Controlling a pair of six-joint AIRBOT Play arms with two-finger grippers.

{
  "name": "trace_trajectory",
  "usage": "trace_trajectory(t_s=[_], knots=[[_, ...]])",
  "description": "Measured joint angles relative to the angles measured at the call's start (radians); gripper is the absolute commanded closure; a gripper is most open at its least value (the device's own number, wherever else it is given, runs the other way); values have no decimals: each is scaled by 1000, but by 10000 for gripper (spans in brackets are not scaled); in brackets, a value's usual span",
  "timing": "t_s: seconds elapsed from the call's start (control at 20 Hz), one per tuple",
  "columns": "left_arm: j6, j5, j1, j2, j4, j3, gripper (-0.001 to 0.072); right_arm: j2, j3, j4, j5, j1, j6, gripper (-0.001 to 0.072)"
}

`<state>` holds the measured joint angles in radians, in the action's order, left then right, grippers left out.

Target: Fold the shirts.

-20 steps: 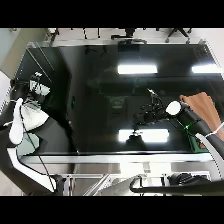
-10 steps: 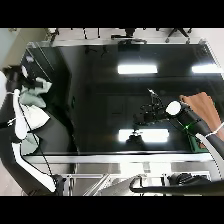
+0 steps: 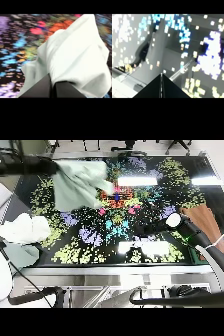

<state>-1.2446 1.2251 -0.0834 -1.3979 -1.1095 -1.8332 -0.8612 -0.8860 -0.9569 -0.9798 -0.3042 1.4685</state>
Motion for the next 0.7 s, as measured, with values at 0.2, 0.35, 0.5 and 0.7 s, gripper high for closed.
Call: trace_trajectory(t_s=[0.2,0.35,0.5,0.7], knots=[[-13,-10,-154,33,61,212,689,0,0,0,0,0,0,692],[-32,-31,-245,1,76,335,43,0,0,0,0,0,0,692],[-81,15,-277,-44,87,364,45,0,0,0,0,0,0,692],[-116,154,-202,-52,91,276,45,0,0,0,0,0,0,692]])
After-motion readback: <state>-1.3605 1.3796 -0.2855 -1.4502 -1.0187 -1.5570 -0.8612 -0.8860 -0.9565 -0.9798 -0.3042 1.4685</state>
